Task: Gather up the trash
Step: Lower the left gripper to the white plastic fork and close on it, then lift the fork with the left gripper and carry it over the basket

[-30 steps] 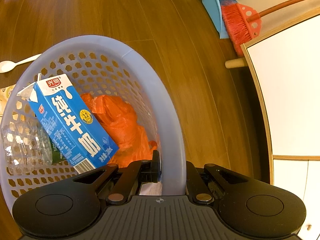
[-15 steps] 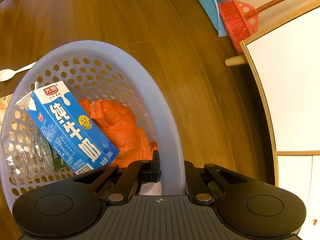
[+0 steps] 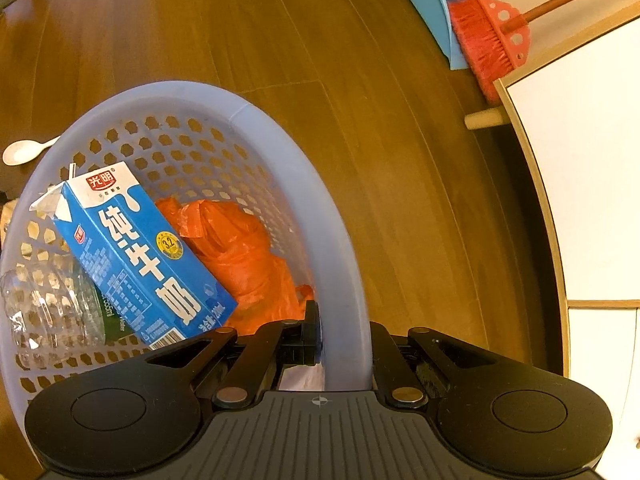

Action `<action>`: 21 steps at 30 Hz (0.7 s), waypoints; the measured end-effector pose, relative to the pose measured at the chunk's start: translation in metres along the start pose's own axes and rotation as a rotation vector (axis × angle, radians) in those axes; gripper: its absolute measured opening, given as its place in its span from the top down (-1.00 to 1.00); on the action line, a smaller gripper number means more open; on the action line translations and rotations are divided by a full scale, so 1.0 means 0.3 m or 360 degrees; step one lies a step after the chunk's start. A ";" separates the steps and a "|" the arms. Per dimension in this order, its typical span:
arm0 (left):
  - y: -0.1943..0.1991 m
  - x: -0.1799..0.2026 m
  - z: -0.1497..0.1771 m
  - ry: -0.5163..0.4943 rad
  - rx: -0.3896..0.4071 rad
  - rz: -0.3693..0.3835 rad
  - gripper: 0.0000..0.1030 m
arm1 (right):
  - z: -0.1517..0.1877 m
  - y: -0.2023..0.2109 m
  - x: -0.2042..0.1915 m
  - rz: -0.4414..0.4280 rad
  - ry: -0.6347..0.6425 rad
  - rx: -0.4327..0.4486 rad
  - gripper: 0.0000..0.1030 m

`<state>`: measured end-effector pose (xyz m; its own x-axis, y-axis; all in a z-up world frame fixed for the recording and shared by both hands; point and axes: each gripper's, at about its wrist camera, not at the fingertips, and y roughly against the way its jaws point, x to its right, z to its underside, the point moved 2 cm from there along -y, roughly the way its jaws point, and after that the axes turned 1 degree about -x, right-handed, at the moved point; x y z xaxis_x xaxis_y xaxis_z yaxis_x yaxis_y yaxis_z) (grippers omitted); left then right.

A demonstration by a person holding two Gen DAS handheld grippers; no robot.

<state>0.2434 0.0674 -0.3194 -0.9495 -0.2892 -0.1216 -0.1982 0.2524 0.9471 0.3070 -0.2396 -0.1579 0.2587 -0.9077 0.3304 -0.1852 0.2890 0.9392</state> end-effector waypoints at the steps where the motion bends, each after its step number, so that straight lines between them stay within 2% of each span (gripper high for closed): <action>1: 0.004 -0.005 -0.003 -0.0002 -0.0009 -0.0003 0.71 | -0.002 -0.002 0.000 0.0001 0.0004 0.0002 1.00; 8: 0.051 -0.017 0.033 -0.0016 -0.0047 -0.0026 0.71 | -0.002 -0.004 -0.009 -0.0004 0.0002 0.0001 1.00; 15: 0.139 -0.034 0.114 -0.0005 -0.0122 -0.0043 0.72 | 0.004 -0.009 -0.005 -0.0009 -0.0002 0.0001 1.00; 21: 0.240 -0.077 0.149 0.0065 -0.0144 -0.0096 0.72 | 0.003 -0.007 -0.016 -0.0008 0.0011 0.0010 1.00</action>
<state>0.2402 0.1334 -0.2617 -0.9254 -0.3393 -0.1690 -0.2304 0.1496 0.9615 0.3053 -0.2361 -0.1615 0.2661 -0.9069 0.3266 -0.1900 0.2828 0.9402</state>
